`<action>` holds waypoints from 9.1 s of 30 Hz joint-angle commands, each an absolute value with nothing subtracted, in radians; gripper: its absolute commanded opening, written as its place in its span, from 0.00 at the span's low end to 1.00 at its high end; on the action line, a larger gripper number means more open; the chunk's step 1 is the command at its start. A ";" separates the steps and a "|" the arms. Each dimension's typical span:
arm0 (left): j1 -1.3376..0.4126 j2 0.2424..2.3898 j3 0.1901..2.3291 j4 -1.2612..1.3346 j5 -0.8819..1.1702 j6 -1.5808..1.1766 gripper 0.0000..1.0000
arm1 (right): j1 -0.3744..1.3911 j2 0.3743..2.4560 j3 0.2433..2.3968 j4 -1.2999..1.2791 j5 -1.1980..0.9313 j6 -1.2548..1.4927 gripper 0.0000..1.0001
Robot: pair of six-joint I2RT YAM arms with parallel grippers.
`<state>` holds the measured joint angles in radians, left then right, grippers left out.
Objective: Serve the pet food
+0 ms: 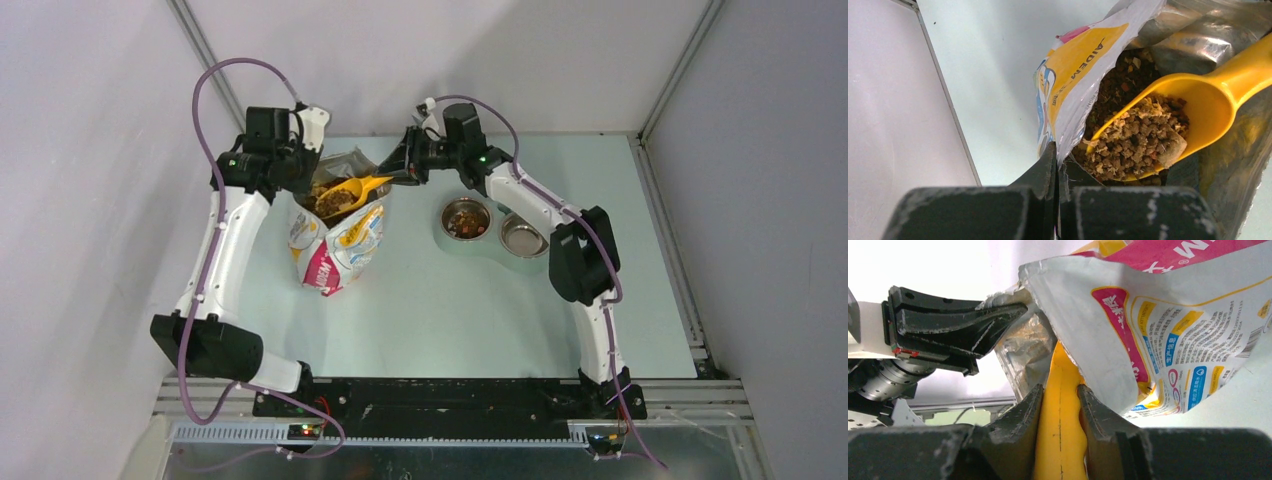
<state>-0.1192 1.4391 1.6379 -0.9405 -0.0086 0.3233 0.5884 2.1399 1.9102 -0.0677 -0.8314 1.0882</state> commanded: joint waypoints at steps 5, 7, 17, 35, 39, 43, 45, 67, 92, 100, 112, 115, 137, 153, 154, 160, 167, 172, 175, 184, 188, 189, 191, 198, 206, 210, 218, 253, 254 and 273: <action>-0.114 1.398 1.677 -0.937 -0.008 0.346 0.00 | 0.583 2.105 2.042 -0.133 -0.779 0.912 0.00; -0.111 1.399 1.678 -0.930 -0.008 0.338 0.00 | 0.591 2.101 2.078 -0.206 -0.729 0.837 0.00; -0.111 1.410 1.692 -0.924 0.028 0.324 0.00 | 0.584 2.095 1.818 0.265 -0.889 1.233 0.00; -0.111 1.407 1.685 -0.928 0.004 0.348 0.00 | 0.552 2.106 1.663 0.646 -0.895 1.546 0.00; -0.111 1.392 1.681 -0.920 -0.011 0.356 0.00 | 0.542 2.092 1.656 0.685 -0.936 1.546 0.00; -0.108 1.381 1.665 -0.914 -0.039 0.362 0.00 | 0.525 2.092 1.625 0.724 -0.985 1.572 0.00; -0.106 1.381 1.658 -0.924 -0.038 0.360 0.00 | 0.517 2.100 1.615 0.793 -1.032 1.611 0.00; -0.098 1.371 1.639 -0.925 -0.067 0.405 0.00 | 0.510 2.132 1.575 0.968 -0.955 1.728 0.00; -0.092 1.388 1.630 -0.868 -0.008 0.353 0.00 | 0.315 1.834 1.302 0.882 -0.975 1.539 0.00; -0.092 1.383 1.625 -0.855 -0.026 0.374 0.00 | 0.187 1.731 1.194 0.813 -0.983 1.453 0.00; -0.092 1.381 1.602 -0.830 -0.008 0.367 0.00 | -0.019 1.643 1.067 0.698 -1.026 1.335 0.00; -0.092 1.381 1.603 -0.823 -0.008 0.367 0.00 | -0.077 1.609 1.034 0.659 -1.034 1.287 0.00; -0.091 1.394 1.577 -0.792 0.024 0.389 0.00 | -0.411 1.466 0.828 0.429 -1.134 1.090 0.00; -0.089 1.374 1.559 -0.793 0.022 0.399 0.00 | -0.523 1.417 0.801 0.020 -1.130 0.683 0.00; -0.089 1.373 1.556 -0.793 0.021 0.401 0.00 | -0.523 1.415 0.802 -0.032 -1.121 0.664 0.00; -0.088 1.358 1.539 -0.791 0.021 0.404 0.00 | -0.495 1.394 0.868 -0.247 -0.958 0.492 0.00; -0.087 1.317 1.501 -0.768 0.013 0.423 0.00 | -0.421 1.381 0.970 -0.408 -0.808 0.372 0.00; -0.085 1.295 1.481 -0.765 0.018 0.428 0.00 | -0.336 1.369 1.045 -0.477 -0.676 0.318 0.00; -0.084 1.284 1.476 -0.759 0.017 0.431 0.00 | -0.289 1.386 1.101 -0.534 -0.613 0.293 0.00; -0.079 1.266 1.481 -0.757 0.005 0.443 0.00 | -0.230 1.404 1.197 -0.616 -0.488 0.163 0.00; -0.079 1.267 1.480 -0.762 0.003 0.434 0.00 | -0.204 1.436 1.259 -0.651 -0.476 0.137 0.00; -0.079 1.267 1.481 -0.763 0.003 0.432 0.00 | -0.197 1.438 1.268 -0.653 -0.463 0.123 0.00; -0.078 1.266 1.484 -0.767 0.004 0.425 0.00 | -0.170 1.436 1.294 -0.658 -0.436 0.096 0.00; -0.079 1.268 1.498 -0.779 0.015 0.407 0.00 | -0.075 1.400 1.318 -0.675 -0.363 0.006 0.00; -0.079 1.313 1.541 -0.810 0.023 0.395 0.00 | -0.079 1.358 1.389 -0.724 -0.442 -0.044 0.00; -0.079 1.352 1.594 -0.834 0.033 0.347 0.00 | -0.037 1.338 1.504 -0.767 -0.503 -0.125 0.00; -0.079 1.415 1.641 -0.825 0.032 0.227 0.13 | 0.087 1.398 1.731 -0.737 -0.556 -0.072 0.00; -0.078 1.322 1.530 -0.685 0.154 0.084 0.00 | 0.858 2.062 2.318 -0.645 0.030 0.307 0.00; -0.078 1.321 1.529 -0.685 0.155 0.083 0.00 | 0.860 2.067 2.323 -0.651 0.060 0.320 0.00; -0.079 1.254 1.433 -0.654 0.159 0.089 0.00 | 0.972 2.280 2.318 -0.691 0.042 0.197 0.00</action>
